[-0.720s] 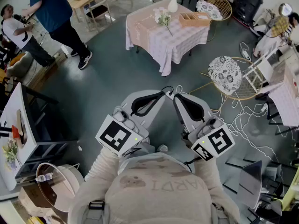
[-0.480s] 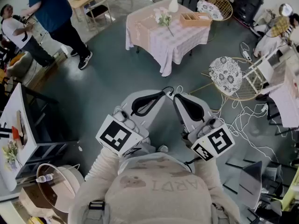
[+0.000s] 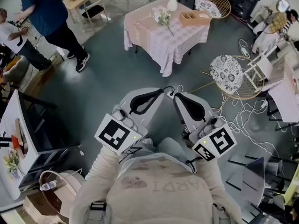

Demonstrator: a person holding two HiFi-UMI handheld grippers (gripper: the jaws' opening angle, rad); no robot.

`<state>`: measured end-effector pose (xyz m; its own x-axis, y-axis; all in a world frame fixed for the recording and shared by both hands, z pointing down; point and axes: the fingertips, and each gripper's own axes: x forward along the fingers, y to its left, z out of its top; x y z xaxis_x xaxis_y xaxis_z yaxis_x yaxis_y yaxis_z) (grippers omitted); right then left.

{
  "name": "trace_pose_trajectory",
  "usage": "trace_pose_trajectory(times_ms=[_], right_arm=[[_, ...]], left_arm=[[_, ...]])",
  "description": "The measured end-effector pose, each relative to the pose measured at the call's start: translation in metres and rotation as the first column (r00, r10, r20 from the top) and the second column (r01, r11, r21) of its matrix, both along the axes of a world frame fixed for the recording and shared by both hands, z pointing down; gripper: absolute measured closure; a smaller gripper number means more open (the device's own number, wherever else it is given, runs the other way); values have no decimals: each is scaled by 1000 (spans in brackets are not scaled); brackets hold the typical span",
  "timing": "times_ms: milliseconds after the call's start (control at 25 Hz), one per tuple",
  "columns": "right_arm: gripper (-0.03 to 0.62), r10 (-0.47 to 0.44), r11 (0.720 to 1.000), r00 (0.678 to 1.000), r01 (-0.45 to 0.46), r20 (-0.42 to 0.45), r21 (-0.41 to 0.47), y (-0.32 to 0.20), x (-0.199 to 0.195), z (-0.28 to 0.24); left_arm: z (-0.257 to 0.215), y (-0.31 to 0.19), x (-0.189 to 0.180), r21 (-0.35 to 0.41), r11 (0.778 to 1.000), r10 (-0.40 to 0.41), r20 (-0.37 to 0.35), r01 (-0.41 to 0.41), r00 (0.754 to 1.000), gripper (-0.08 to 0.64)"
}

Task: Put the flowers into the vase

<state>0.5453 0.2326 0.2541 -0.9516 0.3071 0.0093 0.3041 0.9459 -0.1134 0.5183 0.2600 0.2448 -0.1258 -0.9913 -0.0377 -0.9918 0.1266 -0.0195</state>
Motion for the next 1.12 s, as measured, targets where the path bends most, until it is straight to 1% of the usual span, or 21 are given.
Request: trace_pose_trajectory(times_ms=[120,200,280,440,600,720,800,1000,1120], right_arm=[[565,35,999,999,-36,24,36,-5,-6,2],[554,44,998,999,-44,20,33,-12,-13,6],[531,40,999,999,-40,17,29,-19,-24,9],[529,1,1000,1000,-2,30,30,-36,-56,12],[534,-24,999,999,24,34,22,-65,-92,9],[535,-40,999,998,39,42,31,-89,-124,1],[534,-50,999,998,49,47,21,-104,-143,-4],[534,-68,998,996,68,52,6,-142,-180,-6],[534,-73,997,996,74,52,-13,-164,-196,-4]], left_arm=[[7,-1,-14,-4,1000,-1,-28,1,1000,560],[11,-6,-23,-6,1000,-1,-38,0,999,560],[14,-13,-35,-14,1000,-3,-36,2,999,560],[17,-32,-67,-33,999,-30,-9,30,1000,560],[11,-64,-99,-9,1000,-29,-7,29,1000,560],[4,-88,-128,-9,1000,-30,-7,30,1000,560],[-1,-102,-145,-9,999,-37,2,37,999,560],[-5,-142,-181,-15,999,-47,12,47,999,560],[-6,-165,-199,-26,998,-53,-9,53,999,560]])
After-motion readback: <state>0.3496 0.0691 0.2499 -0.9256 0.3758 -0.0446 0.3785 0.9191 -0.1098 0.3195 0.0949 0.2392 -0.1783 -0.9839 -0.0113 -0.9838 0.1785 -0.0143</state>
